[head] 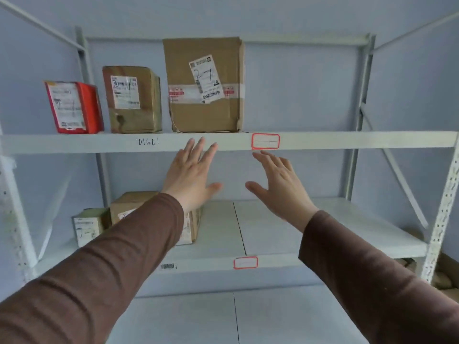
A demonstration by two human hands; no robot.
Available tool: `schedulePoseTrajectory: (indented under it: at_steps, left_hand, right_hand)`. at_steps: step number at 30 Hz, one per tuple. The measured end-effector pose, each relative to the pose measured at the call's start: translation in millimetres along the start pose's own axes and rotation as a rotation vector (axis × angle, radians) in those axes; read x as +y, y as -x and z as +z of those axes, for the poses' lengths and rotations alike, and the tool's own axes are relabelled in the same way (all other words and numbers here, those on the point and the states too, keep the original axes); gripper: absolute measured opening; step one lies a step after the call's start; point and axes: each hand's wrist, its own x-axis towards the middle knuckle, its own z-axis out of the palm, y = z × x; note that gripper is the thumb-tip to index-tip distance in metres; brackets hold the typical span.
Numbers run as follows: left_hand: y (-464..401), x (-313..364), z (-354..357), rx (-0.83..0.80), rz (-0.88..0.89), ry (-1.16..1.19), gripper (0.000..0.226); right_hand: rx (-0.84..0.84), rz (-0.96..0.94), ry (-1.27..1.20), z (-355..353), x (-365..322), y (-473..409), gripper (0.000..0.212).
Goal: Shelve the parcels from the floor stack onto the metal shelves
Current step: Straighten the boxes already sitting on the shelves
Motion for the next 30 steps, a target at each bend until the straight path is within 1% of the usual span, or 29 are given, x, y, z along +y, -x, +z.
schedulePoseTrajectory:
  at_steps: [3,7,10,13,15,19,20,21,23,25,27,30]
  left_hand:
    - [-37.3,-41.3,-5.1,0.055,-0.034,0.066,0.095]
    - [-94.2,-88.8,-6.5,0.103,-0.094,0.219,0.096]
    - [-136.4,-123.7,5.9,0.081,-0.169,0.293,0.101]
    - [-169.8,-147.0,19.8,0.025,-0.257,0.386,0.111]
    - [-186.3,-153.6,25.5,0.009,-0.295,0.435,0.116]
    - [-210.8,-160.7,35.1,-0.042,-0.37,0.448,0.119]
    - [-216.0,-163.1,36.5,-0.058,-0.389,0.452,0.119]
    - [-220.3,-165.4,36.9,-0.071,-0.404,0.456,0.119]
    - [-231.2,-170.9,39.4,-0.084,-0.416,0.47,0.12]
    - [-243.2,-176.2,41.7,-0.117,-0.414,0.453,0.121]
    - [-253.9,-180.3,44.2,-0.16,-0.414,0.433,0.122]
    - [-268.2,-183.6,50.6,-0.191,-0.415,0.456,0.127]
  right_hand:
    - [0.054,-0.012,-0.036,0.7,-11.5,-56.8,0.071]
    - [0.04,0.049,-0.1,7.5,-4.2,-131.8,0.077]
    - [0.0,0.105,-0.12,20.2,12.0,-180.9,0.086]
    - [-0.035,0.173,-0.177,32.3,30.7,-222.5,0.096]
    - [-0.056,0.222,-0.233,39.7,41.3,-247.4,0.099]
    - [-0.11,0.322,-0.377,53.5,55.3,-289.5,0.1]
    - [-0.131,0.35,-0.425,56.9,58.6,-298.5,0.1]
    - [-0.151,0.374,-0.462,60.0,61.5,-305.9,0.094]
    - [-0.176,0.403,-0.506,66.0,66.3,-317.4,0.07]
    - [-0.182,0.414,-0.508,69.6,69.7,-327.1,0.056]
    - [-0.205,0.422,-0.502,71.5,72.8,-336.3,0.056]
    - [-0.248,0.454,-0.494,76.0,77.9,-350.3,0.068]
